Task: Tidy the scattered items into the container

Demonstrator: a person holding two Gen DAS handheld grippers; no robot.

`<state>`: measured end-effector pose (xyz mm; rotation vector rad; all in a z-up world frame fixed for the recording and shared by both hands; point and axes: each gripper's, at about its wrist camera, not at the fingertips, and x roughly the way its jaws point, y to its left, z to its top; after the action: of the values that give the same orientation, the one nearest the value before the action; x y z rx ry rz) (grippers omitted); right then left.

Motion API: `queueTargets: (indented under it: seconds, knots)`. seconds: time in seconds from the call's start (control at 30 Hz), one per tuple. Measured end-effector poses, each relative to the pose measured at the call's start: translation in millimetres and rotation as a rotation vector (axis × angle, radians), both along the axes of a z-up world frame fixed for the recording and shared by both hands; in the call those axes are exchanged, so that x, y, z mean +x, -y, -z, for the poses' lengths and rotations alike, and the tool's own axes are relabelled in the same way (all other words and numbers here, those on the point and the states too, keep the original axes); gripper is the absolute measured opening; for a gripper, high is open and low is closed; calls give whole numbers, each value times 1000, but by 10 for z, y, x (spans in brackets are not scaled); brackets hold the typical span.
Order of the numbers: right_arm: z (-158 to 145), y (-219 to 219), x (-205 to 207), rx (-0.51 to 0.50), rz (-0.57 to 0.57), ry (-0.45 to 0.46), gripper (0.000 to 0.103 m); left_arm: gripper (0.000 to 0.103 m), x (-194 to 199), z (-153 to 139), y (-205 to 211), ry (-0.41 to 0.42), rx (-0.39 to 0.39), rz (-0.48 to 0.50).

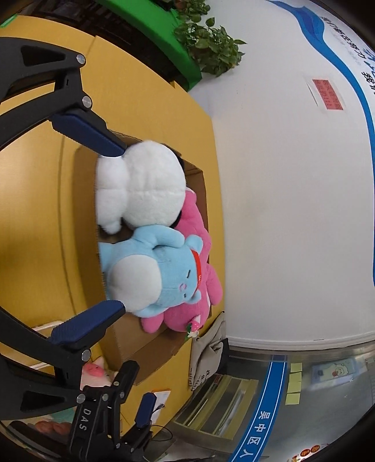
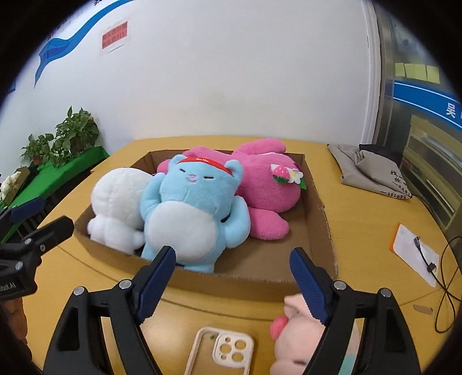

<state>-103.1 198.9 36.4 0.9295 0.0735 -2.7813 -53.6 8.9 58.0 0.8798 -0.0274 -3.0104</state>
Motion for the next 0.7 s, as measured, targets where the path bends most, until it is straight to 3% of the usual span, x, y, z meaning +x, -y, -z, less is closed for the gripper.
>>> queueTargets:
  seconds: [0.3,0.7]
  knots:
    - [-78,64,348,75,-2,-28,81,101,324,-29,20,-6,54,43]
    - [-110,91,506,87,-4,-24,81,101,464,-52,-43,-12,96,81]
